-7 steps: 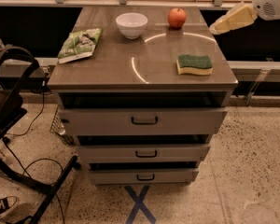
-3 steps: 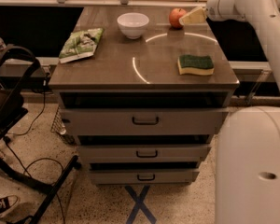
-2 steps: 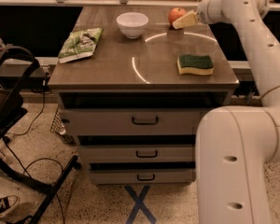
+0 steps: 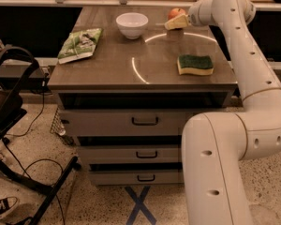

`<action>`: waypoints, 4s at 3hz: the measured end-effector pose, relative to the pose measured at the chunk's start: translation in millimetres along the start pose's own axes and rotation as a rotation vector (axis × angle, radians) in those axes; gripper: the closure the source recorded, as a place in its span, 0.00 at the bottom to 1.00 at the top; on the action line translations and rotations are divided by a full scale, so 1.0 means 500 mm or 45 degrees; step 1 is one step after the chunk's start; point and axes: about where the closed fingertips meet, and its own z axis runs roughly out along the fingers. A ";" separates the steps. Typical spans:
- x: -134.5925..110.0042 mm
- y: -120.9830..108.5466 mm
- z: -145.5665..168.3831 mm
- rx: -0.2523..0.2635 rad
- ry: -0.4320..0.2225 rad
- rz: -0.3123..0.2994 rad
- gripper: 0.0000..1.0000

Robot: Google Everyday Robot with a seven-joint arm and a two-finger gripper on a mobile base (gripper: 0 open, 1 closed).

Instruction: Move apple near green jalapeno chip bag

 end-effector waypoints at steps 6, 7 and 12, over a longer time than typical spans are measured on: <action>0.014 0.032 0.112 0.029 -0.150 0.308 0.02; 0.015 0.050 0.129 0.009 -0.152 0.323 0.25; -0.064 0.071 0.104 -0.006 -0.157 0.248 1.00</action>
Offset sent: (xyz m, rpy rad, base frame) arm 0.1579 -0.0308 0.0497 0.2498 -0.0223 -0.0862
